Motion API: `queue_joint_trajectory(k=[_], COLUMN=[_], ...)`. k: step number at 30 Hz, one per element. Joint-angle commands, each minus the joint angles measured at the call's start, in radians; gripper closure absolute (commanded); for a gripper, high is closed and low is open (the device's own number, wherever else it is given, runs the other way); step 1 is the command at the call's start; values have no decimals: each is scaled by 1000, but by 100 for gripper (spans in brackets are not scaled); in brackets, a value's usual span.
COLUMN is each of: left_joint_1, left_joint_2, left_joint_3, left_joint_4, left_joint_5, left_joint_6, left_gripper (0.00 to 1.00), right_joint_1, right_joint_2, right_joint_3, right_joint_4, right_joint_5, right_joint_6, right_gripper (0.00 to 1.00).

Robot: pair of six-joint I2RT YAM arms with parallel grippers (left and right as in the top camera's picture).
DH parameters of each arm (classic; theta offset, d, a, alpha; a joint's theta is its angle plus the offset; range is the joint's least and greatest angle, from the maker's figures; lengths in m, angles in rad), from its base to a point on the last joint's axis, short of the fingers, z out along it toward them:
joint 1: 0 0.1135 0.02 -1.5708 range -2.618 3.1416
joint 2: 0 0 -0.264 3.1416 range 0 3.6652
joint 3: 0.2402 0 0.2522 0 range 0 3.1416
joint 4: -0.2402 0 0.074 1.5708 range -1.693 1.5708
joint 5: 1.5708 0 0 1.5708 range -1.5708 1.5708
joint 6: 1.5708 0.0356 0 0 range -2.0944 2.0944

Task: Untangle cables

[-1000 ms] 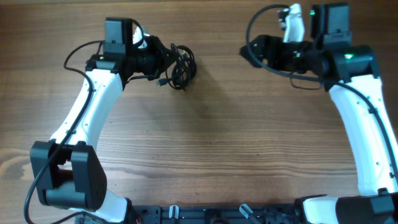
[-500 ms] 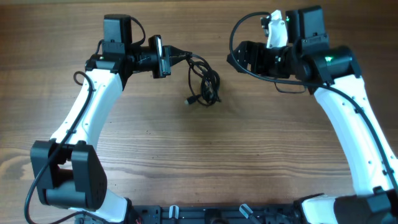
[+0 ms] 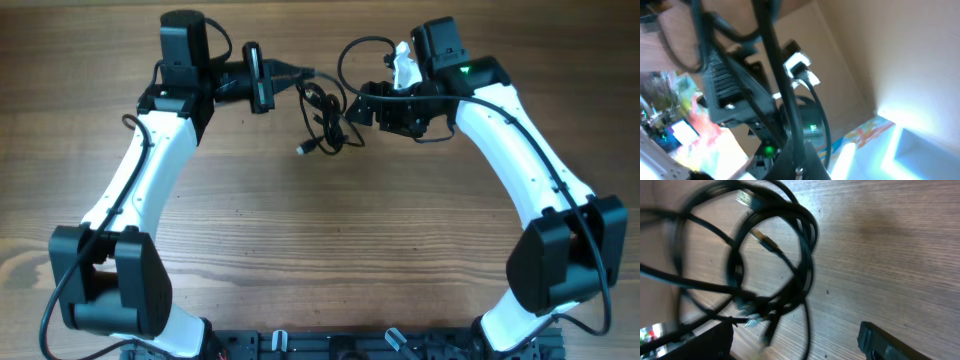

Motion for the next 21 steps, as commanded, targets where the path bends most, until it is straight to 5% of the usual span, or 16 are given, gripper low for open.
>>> queue_joint_trajectory(k=[1,3,5,9,13,15,16,17,21], left_joint_1=[39,60,67,15,-159,-254,-283,-307,-286], left_joint_2=[-10,-10,-9,2,19,25,26,26,26], left_joint_3=[19,19,19,19,19,19,19,19,19], left_joint_4=[303,528,500,-60,-409,-487,-524,-578,-700], left_joint_5=[31,61,120,17,-423,-625,-720,-844,-1040], left_joint_6=[108,325,462,924,1237,1260,1259,1258,1258], left_gripper=[96,96,96,96,96,76,53,2,0], right_joint_1=[3,-1,-18,-142,-285,-314,-315,-312,-306], right_joint_2=[26,26,25,-42,-145,-174,-179,-179,-176], right_joint_3=[-6,-6,-4,1,3,3,3,3,3], right_joint_4=[13,35,39,2,-45,-71,-86,-98,-95], right_joint_5=[-42,-38,-38,-10,3,5,16,19,22], right_joint_6=[-30,-49,-61,-71,-97,-127,-139,-150,-150], right_gripper=[21,24,30,34,30,28,28,28,26])
